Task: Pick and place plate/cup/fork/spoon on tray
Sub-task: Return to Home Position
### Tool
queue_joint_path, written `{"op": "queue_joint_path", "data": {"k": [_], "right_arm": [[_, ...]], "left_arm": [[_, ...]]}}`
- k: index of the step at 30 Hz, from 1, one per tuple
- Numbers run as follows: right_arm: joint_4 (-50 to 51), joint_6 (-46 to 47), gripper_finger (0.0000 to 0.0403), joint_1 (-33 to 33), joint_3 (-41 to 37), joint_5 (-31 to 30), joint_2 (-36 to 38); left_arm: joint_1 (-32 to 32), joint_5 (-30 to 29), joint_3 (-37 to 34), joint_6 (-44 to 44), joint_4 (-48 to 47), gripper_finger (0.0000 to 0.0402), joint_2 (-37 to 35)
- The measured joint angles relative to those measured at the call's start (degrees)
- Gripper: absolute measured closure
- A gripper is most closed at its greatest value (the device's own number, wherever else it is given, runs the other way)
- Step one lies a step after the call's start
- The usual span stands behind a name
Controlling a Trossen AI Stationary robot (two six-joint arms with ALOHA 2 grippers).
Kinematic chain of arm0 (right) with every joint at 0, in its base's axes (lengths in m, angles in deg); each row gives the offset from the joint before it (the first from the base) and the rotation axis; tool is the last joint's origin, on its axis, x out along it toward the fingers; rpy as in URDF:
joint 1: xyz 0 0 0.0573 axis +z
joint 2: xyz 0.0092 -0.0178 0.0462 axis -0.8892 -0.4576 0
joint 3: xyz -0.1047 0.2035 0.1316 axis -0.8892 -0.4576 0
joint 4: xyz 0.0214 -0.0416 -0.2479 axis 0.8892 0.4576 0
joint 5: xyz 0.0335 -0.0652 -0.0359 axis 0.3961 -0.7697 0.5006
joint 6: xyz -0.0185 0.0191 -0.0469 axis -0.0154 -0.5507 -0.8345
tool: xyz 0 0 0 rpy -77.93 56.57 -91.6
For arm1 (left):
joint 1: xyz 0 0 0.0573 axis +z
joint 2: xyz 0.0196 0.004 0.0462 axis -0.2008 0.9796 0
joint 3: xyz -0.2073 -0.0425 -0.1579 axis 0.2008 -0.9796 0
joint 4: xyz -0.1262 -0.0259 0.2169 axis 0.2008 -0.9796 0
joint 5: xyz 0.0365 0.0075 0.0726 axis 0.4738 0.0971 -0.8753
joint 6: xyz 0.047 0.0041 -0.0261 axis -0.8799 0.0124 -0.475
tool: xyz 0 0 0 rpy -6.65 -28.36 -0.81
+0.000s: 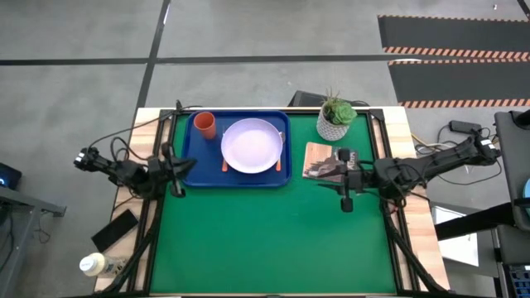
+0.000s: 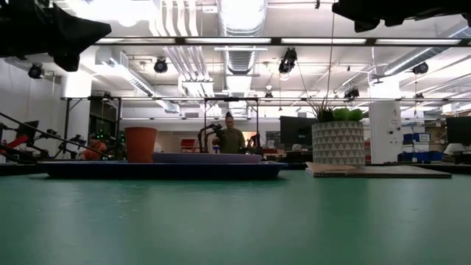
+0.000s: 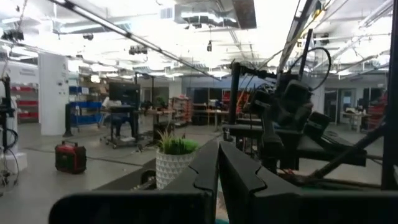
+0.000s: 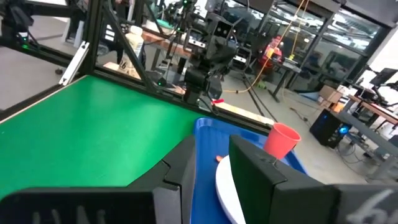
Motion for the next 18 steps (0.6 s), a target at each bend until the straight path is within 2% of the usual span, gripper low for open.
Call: {"op": "queue_joint_path", "data": {"k": [9,13,18], "right_arm": [[0.0,0.2,0.0314,0.0,-0.9,0.2,3.1],[0.1,-0.9,0.0314,0.0,-1.0,4.4,3.1],[0.1,-1.3,0.0314,0.0,-1.8,4.5,4.7]], "left_arm": [[0.0,-1.1,0.4,2.6,2.0,0.0402,1.1],[0.0,-0.3,0.0,1.5,1.1,0.0402,1.5],[0.0,2.6,0.0,5.0,-6.6,0.0402,1.8]]}}
